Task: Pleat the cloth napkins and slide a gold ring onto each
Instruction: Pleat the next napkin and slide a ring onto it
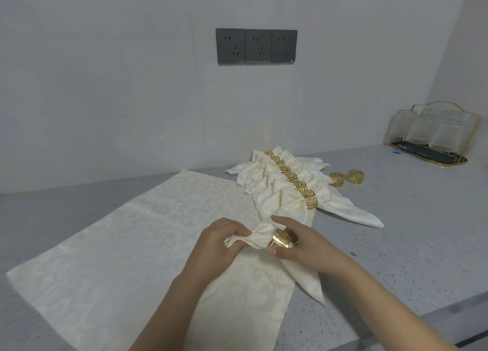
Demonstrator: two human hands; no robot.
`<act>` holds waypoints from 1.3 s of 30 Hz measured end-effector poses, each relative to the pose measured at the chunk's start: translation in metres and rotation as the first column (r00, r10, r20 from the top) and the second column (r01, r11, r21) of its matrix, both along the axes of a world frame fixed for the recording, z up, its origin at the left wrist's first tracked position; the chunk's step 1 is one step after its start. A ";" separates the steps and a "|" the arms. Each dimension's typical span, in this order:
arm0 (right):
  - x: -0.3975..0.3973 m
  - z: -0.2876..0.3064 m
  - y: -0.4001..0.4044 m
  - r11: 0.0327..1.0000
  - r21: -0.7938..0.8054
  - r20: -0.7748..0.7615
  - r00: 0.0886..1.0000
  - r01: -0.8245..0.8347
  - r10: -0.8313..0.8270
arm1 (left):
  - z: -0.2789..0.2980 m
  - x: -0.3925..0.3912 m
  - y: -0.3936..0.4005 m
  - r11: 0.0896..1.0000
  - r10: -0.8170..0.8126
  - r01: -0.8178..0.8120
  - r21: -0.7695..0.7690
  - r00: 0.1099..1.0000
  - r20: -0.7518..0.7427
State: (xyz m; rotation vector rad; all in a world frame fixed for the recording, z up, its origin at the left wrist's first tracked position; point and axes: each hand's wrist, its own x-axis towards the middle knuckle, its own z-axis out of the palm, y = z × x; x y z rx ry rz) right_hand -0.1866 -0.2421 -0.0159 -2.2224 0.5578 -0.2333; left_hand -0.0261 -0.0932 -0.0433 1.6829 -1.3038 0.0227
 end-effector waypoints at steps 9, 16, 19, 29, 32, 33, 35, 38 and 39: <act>-0.008 0.009 -0.026 0.981 0.030 -0.174 0.965 -0.193 0.195 | 0.005 -0.008 0.003 0.985 -0.088 0.109 0.136 0.985 -0.147; -0.006 -0.001 -0.032 0.955 0.198 -0.119 0.962 -0.220 0.246 | 0.009 -0.011 0.002 0.979 -0.078 0.112 0.171 0.978 -0.192; -0.007 -0.001 -0.031 0.950 0.208 -0.110 0.959 -0.235 0.261 | 0.004 -0.008 0.000 0.971 -0.102 0.131 0.200 0.983 -0.151; -0.006 -0.017 -0.014 0.992 0.088 0.099 0.992 -0.085 0.077 | 0.004 -0.013 -0.002 0.881 -0.244 0.304 0.362 0.948 -0.204; -0.006 -0.025 -0.010 0.994 0.102 0.152 0.988 -0.023 0.008 | 0.004 -0.010 0.000 0.876 -0.255 0.345 0.338 0.925 -0.283; -0.006 -0.028 -0.009 0.993 0.119 0.164 0.986 -0.002 -0.018 | 0.003 -0.009 -0.001 0.874 -0.253 0.351 0.337 0.919 -0.301; -0.008 -0.030 -0.006 0.985 0.168 0.187 0.980 0.034 -0.066 | 0.001 -0.007 -0.001 0.862 -0.245 0.355 0.361 0.916 -0.317; -0.011 -0.031 -0.003 0.974 0.221 0.228 0.968 0.050 -0.101 | 0.000 -0.007 -0.002 0.848 -0.241 0.359 0.391 0.916 -0.320; -0.011 -0.030 -0.001 0.975 0.219 0.228 0.970 0.037 -0.088 | -0.001 -0.007 -0.002 0.842 -0.244 0.365 0.397 0.915 -0.322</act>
